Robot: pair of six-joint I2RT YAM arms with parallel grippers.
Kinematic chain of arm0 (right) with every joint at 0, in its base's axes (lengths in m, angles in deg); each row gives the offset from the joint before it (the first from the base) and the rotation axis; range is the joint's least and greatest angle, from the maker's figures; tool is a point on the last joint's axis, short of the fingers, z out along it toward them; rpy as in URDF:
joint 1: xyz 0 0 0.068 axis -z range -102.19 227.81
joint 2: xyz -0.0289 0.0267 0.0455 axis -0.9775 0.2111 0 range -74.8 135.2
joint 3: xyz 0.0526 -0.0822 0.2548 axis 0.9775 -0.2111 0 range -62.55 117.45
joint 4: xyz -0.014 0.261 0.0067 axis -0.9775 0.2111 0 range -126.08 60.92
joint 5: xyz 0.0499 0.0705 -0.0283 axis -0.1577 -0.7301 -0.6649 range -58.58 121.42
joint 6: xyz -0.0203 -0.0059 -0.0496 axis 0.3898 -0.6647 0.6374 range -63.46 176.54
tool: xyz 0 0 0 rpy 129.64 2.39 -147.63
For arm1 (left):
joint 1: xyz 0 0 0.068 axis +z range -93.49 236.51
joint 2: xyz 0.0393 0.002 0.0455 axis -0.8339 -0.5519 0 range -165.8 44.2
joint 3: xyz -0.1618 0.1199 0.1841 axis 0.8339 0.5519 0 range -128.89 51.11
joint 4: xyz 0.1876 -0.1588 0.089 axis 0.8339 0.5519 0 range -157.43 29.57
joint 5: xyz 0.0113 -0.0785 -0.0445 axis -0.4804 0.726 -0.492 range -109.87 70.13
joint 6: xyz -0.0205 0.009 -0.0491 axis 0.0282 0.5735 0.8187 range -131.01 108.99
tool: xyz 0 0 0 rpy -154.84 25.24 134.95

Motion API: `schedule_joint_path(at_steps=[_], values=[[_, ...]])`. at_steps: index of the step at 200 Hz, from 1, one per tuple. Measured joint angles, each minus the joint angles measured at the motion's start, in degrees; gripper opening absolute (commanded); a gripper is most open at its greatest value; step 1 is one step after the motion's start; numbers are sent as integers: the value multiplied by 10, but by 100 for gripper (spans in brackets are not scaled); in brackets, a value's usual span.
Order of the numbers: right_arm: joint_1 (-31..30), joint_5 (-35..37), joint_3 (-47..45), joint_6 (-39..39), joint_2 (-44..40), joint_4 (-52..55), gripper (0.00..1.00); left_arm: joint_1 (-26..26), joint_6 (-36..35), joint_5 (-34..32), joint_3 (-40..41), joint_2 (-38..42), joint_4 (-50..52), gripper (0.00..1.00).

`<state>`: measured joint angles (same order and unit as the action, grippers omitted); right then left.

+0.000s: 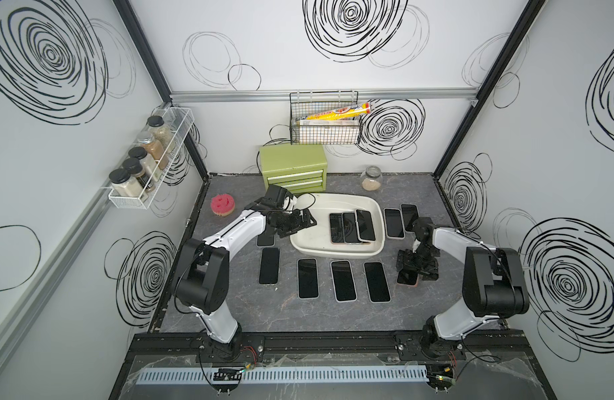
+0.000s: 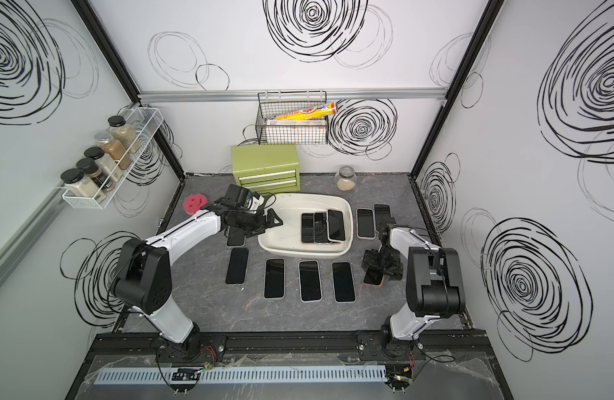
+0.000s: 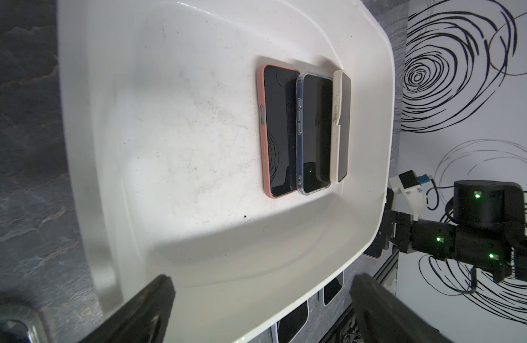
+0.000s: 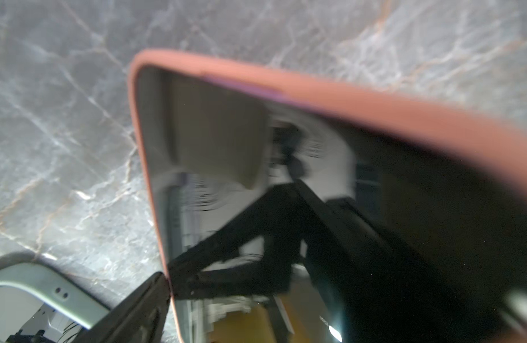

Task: Take the phone out of the storage box
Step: Place the phone at the center of the board.

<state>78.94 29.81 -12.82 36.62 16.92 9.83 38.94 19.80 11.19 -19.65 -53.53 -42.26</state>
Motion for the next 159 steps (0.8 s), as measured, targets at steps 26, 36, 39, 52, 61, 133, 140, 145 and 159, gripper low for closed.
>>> schedule_joint_path(at_steps=[26,36,39,52,61,133,140,145,159], values=[[10,-10,-4,5,-9,2,96,0,0,0,6,5,2,99],[14,-14,-5,7,-10,1,96,0,-1,0,8,7,3,99],[14,-15,-5,8,-10,1,96,0,-1,0,9,8,3,99],[14,-18,-6,10,-9,0,96,0,-2,0,9,8,4,99],[14,-19,-6,11,-8,0,95,0,-2,0,9,9,4,99],[14,-22,43,13,53,45,86,0,-5,0,10,22,5,99],[13,-23,43,13,57,48,85,0,-6,-1,10,25,6,99],[12,-23,45,13,58,50,85,0,-6,-1,10,26,8,99],[12,-23,45,12,59,50,84,0,-9,-2,12,31,11,99]])
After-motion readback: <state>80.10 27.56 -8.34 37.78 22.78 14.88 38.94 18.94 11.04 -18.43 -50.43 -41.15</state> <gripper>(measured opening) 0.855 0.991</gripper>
